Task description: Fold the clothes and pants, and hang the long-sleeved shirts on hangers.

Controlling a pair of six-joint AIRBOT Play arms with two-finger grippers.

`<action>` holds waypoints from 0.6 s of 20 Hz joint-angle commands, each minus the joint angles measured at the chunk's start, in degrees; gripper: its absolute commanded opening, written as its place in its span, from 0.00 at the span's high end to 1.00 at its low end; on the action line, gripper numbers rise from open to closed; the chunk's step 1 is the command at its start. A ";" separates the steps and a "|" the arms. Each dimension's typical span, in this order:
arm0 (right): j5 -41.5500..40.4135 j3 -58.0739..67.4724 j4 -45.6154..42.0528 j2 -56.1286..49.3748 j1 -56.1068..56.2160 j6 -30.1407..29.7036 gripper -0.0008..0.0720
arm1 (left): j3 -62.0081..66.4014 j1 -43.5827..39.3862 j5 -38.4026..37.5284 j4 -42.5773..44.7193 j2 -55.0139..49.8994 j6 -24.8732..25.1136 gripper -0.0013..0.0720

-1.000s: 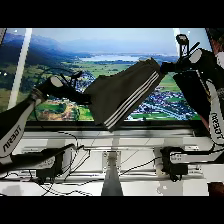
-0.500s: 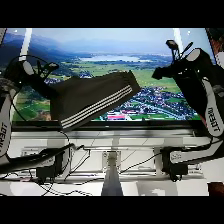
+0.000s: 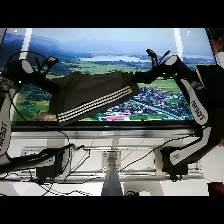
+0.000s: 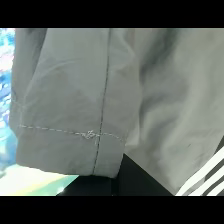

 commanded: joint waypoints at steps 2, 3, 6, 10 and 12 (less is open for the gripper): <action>-5.27 0.20 -0.85 -3.34 1.25 7.69 0.02 | 0.02 0.04 0.44 -1.73 -1.70 -0.17 0.97; -5.66 0.20 -0.68 -3.82 0.98 9.88 0.02 | 0.02 0.04 0.44 -1.88 -2.08 -0.17 0.97; -0.94 0.20 2.29 -5.22 0.92 10.97 0.03 | 0.02 -0.20 0.44 -1.86 -2.80 -0.15 0.97; 8.11 0.20 7.13 -7.13 3.89 6.67 0.71 | 0.02 -1.42 0.50 -1.86 -3.30 -0.15 0.97; 6.88 0.22 7.30 -7.10 6.40 6.47 0.74 | 0.02 -1.92 0.48 -1.88 -3.30 -0.15 0.97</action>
